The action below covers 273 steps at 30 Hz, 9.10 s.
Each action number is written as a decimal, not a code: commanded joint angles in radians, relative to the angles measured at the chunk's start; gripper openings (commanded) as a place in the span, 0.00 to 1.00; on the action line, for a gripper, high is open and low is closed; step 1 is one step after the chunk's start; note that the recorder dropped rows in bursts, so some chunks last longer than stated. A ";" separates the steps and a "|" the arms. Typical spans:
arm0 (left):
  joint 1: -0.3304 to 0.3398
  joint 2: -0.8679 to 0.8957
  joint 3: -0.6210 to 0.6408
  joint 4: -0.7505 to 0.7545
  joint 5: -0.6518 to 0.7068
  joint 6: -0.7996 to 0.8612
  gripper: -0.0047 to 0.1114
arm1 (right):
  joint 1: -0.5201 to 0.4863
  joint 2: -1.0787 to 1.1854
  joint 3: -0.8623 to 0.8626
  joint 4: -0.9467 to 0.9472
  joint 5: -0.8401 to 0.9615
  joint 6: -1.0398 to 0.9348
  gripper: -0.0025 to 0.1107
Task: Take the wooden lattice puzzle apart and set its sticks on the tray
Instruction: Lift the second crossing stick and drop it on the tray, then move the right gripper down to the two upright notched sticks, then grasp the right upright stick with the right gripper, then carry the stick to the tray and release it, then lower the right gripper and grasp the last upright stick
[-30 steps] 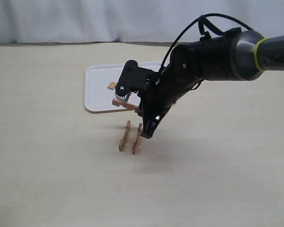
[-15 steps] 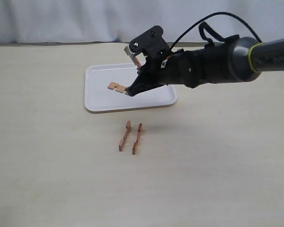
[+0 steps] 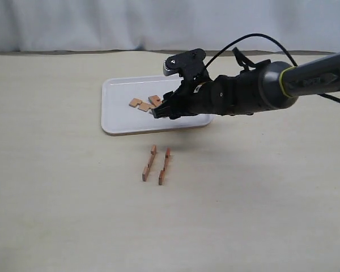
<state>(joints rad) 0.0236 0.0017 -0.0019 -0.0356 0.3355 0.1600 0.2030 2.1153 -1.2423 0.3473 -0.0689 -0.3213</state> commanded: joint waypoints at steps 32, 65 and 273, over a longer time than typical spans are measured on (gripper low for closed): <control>-0.002 -0.002 0.002 0.001 -0.015 -0.001 0.04 | 0.055 -0.177 -0.001 -0.001 0.703 0.097 0.33; -0.002 -0.002 0.002 -0.001 -0.013 -0.001 0.04 | 0.082 -0.057 -0.001 -0.017 0.594 0.187 0.06; -0.002 -0.002 0.002 0.001 -0.015 -0.001 0.04 | 0.259 -0.153 -0.037 -0.627 0.565 0.623 0.06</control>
<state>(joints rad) 0.0236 0.0017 -0.0019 -0.0356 0.3355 0.1600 0.4684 2.0084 -1.2813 -0.2246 0.4910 0.3011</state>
